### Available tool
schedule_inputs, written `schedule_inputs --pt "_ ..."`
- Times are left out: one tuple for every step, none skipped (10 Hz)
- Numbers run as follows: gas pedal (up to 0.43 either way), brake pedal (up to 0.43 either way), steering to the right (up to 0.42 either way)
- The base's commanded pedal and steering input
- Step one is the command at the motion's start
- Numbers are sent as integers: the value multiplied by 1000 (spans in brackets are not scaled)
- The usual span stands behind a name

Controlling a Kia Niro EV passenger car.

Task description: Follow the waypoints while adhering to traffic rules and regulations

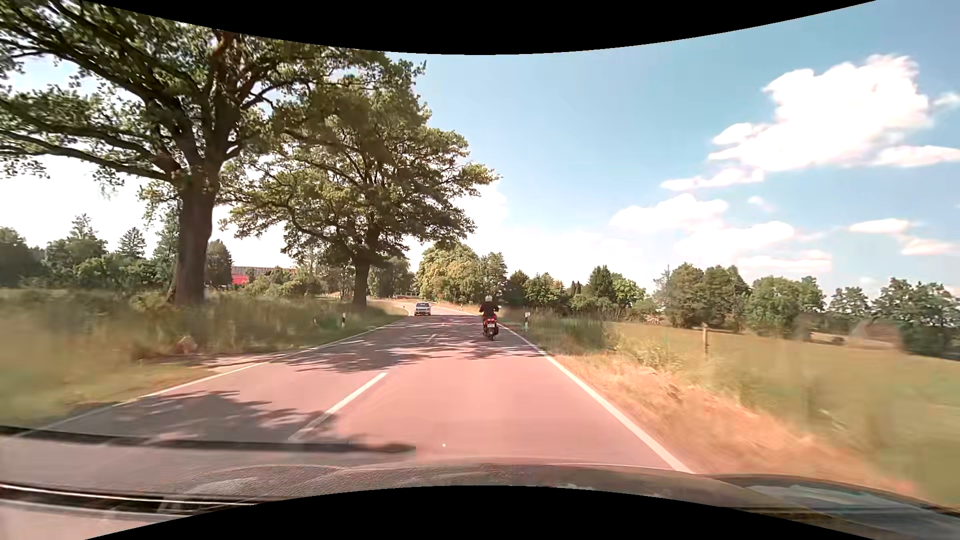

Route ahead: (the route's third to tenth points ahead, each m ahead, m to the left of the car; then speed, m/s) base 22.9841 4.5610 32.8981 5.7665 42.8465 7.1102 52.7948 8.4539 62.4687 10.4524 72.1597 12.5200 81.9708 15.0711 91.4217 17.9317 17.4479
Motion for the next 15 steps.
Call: schedule_inputs --pt "228 6 -23" --pt "240 6 -28" --pt "248 6 -28" --pt "248 6 -28" --pt "248 6 -27" --pt "248 6 -26" --pt "260 6 -23" --pt "260 6 -23" --pt "260 6 -22" --pt "260 6 -20" --pt "260 6 -16" --pt "260 6 -11" --pt "260 6 -11" --pt "260 6 -11" --pt "260 6 -11"
